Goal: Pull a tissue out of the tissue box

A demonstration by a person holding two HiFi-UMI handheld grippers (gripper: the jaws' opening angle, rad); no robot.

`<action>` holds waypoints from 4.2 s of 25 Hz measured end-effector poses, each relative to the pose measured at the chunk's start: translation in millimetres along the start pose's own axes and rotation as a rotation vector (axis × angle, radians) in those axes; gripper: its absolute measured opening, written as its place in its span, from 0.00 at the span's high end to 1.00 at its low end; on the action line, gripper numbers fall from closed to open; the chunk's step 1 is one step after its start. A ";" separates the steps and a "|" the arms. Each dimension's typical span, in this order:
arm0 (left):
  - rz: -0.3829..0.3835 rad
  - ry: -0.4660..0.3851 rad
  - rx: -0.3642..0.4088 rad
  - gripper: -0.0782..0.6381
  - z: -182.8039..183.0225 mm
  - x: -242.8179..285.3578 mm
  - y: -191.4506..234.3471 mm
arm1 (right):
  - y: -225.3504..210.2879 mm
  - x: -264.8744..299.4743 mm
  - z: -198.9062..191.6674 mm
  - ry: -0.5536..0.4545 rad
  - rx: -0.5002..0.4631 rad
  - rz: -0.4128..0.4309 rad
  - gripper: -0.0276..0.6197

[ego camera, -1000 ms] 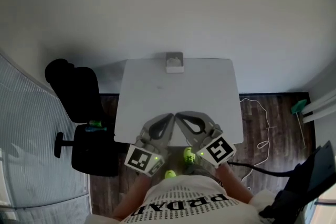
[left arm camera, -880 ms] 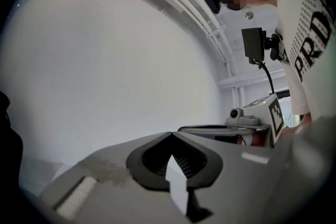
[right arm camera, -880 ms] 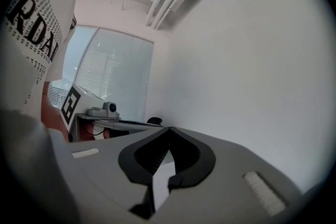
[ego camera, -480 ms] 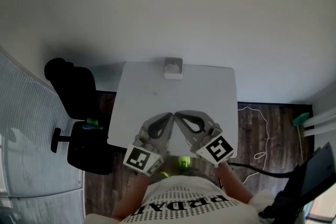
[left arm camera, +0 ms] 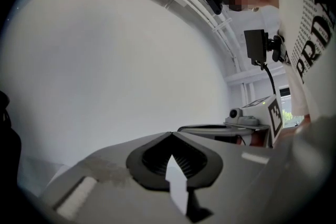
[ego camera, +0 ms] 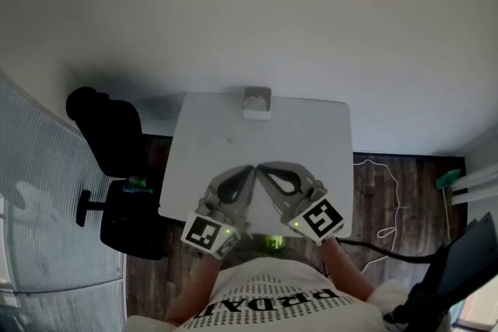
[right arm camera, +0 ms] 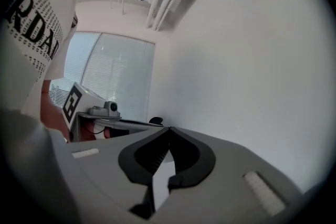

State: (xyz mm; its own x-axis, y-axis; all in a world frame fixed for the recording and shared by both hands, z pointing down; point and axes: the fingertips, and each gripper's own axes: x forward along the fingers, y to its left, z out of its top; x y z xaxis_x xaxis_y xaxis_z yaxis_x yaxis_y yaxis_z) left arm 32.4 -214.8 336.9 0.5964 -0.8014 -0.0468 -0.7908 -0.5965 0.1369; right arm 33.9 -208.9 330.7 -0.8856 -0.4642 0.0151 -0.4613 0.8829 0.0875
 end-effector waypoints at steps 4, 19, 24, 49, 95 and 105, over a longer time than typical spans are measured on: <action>-0.020 0.005 -0.014 0.90 -2.2 4.1 11.9 | -5.4 11.1 -3.3 0.010 0.000 -0.014 0.96; -0.113 0.017 -0.019 0.90 8.2 22.1 114.7 | -40.8 109.5 -1.1 0.059 0.010 -0.109 0.96; -0.157 -0.001 -0.045 0.90 13.6 31.0 134.4 | -51.1 130.5 -3.0 0.067 0.008 -0.134 0.96; -0.111 0.113 -0.013 0.90 -32.6 79.1 139.4 | -105.4 126.3 -54.3 0.123 0.014 -0.073 0.92; -0.078 0.284 -0.187 0.90 -209.0 176.3 256.0 | -216.6 200.9 -313.5 0.617 -0.098 -0.061 0.73; -0.044 0.299 -0.208 0.90 -230.4 177.5 271.9 | -223.7 210.2 -339.5 0.673 -0.119 -0.049 0.71</action>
State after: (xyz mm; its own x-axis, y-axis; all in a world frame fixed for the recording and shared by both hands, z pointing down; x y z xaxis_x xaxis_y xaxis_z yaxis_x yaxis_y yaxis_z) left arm -45.0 -509.0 593.7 0.6672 -0.7084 0.2300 -0.7371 -0.5834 0.3411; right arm -30.8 -527.9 652.4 -0.6195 -0.4802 0.6210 -0.4571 0.8638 0.2120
